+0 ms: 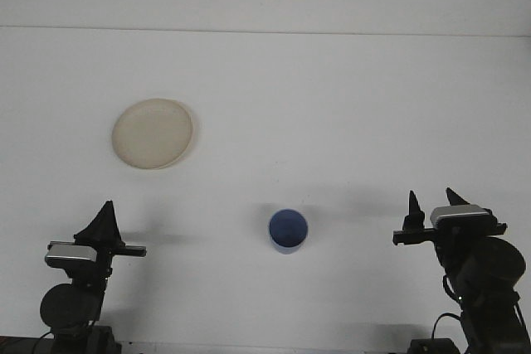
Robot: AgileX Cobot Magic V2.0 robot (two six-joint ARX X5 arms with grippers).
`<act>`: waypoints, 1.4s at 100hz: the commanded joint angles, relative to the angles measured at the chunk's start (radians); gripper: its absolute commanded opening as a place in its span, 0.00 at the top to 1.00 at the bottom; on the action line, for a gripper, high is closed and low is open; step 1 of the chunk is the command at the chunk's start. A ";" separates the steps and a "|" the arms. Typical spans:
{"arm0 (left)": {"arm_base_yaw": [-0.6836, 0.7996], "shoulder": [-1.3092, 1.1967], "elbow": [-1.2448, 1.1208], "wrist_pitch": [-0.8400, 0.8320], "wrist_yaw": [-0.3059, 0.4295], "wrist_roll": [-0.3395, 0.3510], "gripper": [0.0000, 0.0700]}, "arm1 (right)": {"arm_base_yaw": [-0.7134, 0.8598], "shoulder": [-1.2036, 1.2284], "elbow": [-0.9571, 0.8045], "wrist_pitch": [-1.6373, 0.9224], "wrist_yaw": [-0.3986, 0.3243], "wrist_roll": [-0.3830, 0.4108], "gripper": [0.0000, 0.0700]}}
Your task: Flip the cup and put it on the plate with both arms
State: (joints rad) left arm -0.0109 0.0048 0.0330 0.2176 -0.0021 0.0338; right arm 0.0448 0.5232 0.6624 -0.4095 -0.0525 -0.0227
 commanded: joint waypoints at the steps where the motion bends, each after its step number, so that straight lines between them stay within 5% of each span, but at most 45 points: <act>1: 0.000 -0.002 -0.019 0.013 -0.005 -0.013 0.98 | 0.002 0.001 0.005 0.012 0.000 -0.008 0.35; 12: 0.000 -0.002 0.000 0.012 -0.005 -0.031 0.98 | 0.002 0.001 0.005 0.012 0.000 -0.008 0.35; 32: 0.000 0.020 0.175 -0.144 -0.005 -0.160 0.98 | 0.002 0.001 0.005 0.013 0.000 -0.008 0.35; 61: 0.000 0.365 0.689 -0.649 0.006 -0.158 0.98 | 0.002 0.001 0.005 0.013 0.000 -0.008 0.35; 74: 0.000 0.566 0.896 -0.841 0.006 -0.072 0.98 | 0.002 0.001 0.005 0.013 0.000 -0.008 0.35; 111: -0.017 0.871 1.105 -0.980 0.009 -0.049 0.97 | 0.002 0.001 0.005 0.013 0.000 -0.008 0.35; 117: -0.017 0.884 1.105 -0.977 0.009 -0.071 0.88 | 0.002 0.001 0.005 0.013 0.000 -0.008 0.35; 131: -0.017 0.900 1.105 -0.980 0.009 -0.087 0.34 | 0.002 0.001 0.005 0.013 0.000 -0.008 0.35; 140: -0.017 0.899 1.105 -0.979 0.010 -0.087 0.28 | 0.002 0.001 0.005 0.013 0.000 -0.008 0.35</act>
State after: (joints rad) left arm -0.0250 0.8997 1.1175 -0.7670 0.0051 -0.0441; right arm 0.0448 0.5232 0.6624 -0.4091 -0.0521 -0.0227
